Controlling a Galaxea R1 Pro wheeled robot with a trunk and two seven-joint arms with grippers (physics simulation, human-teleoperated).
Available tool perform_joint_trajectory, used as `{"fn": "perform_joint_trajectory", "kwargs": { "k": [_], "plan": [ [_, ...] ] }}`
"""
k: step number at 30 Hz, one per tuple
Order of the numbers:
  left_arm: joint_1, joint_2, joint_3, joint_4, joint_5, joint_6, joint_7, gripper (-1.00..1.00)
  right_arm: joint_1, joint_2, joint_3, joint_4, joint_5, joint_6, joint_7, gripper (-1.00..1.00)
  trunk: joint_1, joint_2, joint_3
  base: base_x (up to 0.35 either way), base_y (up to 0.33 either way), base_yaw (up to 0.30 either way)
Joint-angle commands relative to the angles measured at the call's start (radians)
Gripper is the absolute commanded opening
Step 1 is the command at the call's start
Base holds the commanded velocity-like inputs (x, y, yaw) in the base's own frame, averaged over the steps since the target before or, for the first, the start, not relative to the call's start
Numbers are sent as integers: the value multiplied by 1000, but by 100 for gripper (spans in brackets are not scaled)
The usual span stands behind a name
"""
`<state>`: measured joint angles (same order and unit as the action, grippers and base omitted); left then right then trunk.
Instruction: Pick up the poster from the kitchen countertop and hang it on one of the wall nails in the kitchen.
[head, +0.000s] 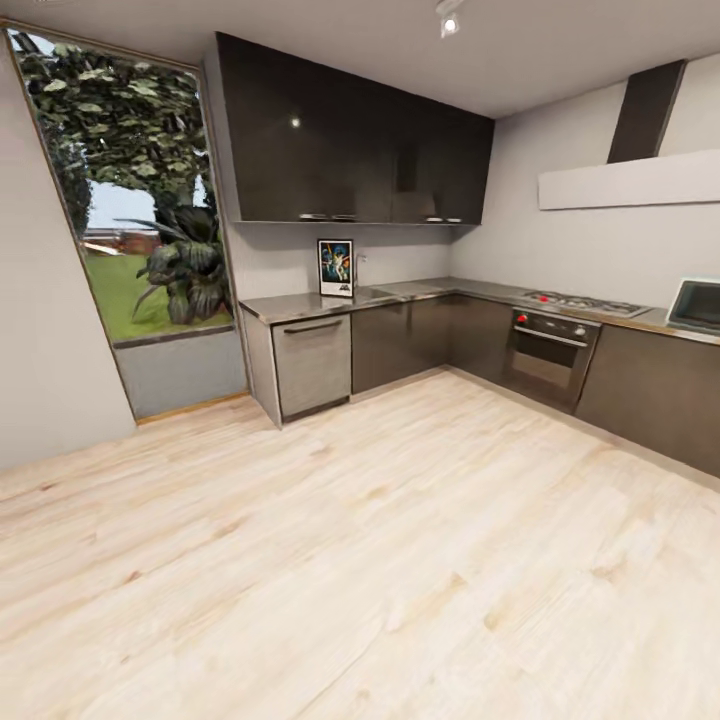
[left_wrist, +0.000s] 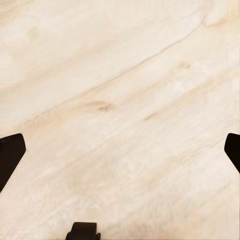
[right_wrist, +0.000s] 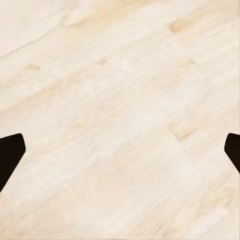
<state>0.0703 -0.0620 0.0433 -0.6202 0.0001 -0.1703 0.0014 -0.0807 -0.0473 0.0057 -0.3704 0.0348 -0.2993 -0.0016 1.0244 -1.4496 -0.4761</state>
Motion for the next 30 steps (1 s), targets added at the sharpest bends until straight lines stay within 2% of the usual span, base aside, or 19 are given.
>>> {"fn": "perform_joint_trajectory", "kwargs": {
  "k": [1,8,18,30],
  "plan": [
    [0,-1,3,-1,0,-1,0,100,-1,0,0,1,4,-3,0,100,1,0,-1,338,0,286],
    [0,-1,3,-1,0,-1,0,100,-1,0,0,1,4,-3,0,100,1,0,-1,337,0,153],
    [0,-1,3,-1,0,-2,0,100,-1,-3,-1,1,5,-3,0,100,1,0,-1,337,-12,13],
    [0,-1,3,-1,0,-2,0,100,-1,-5,-1,1,5,-3,0,100,1,0,-1,338,-86,1]
  ]
}}
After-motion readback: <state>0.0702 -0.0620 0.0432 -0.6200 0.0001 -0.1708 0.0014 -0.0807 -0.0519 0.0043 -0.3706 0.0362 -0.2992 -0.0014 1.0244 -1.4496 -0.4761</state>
